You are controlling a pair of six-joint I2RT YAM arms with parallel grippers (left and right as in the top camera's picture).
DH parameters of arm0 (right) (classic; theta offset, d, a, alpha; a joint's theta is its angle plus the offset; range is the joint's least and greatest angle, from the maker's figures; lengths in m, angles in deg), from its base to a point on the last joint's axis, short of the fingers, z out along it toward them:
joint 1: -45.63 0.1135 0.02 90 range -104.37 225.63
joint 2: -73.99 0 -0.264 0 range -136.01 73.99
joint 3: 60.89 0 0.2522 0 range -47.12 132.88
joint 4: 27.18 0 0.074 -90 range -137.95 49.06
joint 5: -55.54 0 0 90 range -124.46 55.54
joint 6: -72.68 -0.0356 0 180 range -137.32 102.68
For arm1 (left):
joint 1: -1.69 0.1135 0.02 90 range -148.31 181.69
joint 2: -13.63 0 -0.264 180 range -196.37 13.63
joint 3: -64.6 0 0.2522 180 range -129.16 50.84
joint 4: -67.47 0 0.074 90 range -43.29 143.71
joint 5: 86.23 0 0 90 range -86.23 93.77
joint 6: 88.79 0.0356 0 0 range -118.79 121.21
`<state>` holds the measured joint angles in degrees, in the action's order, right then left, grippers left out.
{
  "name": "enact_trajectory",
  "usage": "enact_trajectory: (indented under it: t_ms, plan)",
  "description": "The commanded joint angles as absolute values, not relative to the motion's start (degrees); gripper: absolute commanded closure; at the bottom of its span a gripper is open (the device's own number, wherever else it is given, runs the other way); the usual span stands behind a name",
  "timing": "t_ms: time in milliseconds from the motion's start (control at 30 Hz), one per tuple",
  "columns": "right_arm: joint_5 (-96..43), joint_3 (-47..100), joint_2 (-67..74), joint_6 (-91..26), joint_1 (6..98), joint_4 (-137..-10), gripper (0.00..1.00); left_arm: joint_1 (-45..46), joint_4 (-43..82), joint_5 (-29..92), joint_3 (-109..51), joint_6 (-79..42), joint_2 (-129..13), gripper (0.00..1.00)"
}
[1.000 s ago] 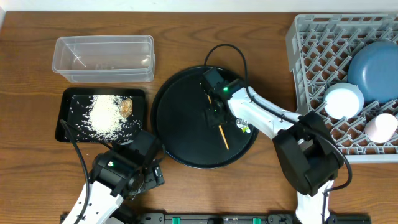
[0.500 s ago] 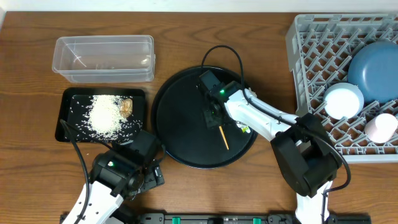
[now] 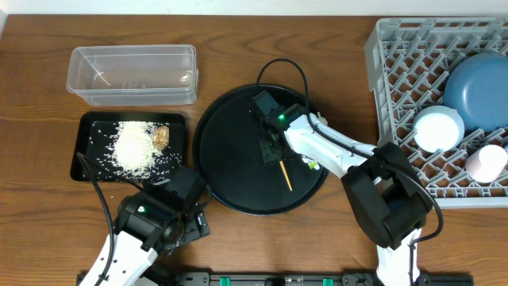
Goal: Sort waste into correct bins and load items into the dishwasher rack
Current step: 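Lift the chopstick with the right gripper toward the dish rack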
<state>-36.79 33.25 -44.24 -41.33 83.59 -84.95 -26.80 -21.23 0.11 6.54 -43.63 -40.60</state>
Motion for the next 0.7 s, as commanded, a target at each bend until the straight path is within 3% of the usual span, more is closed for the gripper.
enact_trajectory:
  t_ms: [0, 300, 667]
  plan:
    - [-37.03, 32.71, -47.96, -42.16, 83.96, -84.34, 0.71, -26.50, -21.42, -1.22, 6.50, -44.07, -40.60, 0.02]
    - [-36.20, 32.93, -47.76, -42.16, 83.83, -85.28, 0.99, -26.52, -21.42, -1.22, 6.50, -44.07, -40.60, 0.02]
    - [-35.52, 41.80, -47.72, -42.16, 83.24, -95.36, 0.99, -26.50, -21.42, -1.22, 6.50, -44.07, -40.60, 0.02]
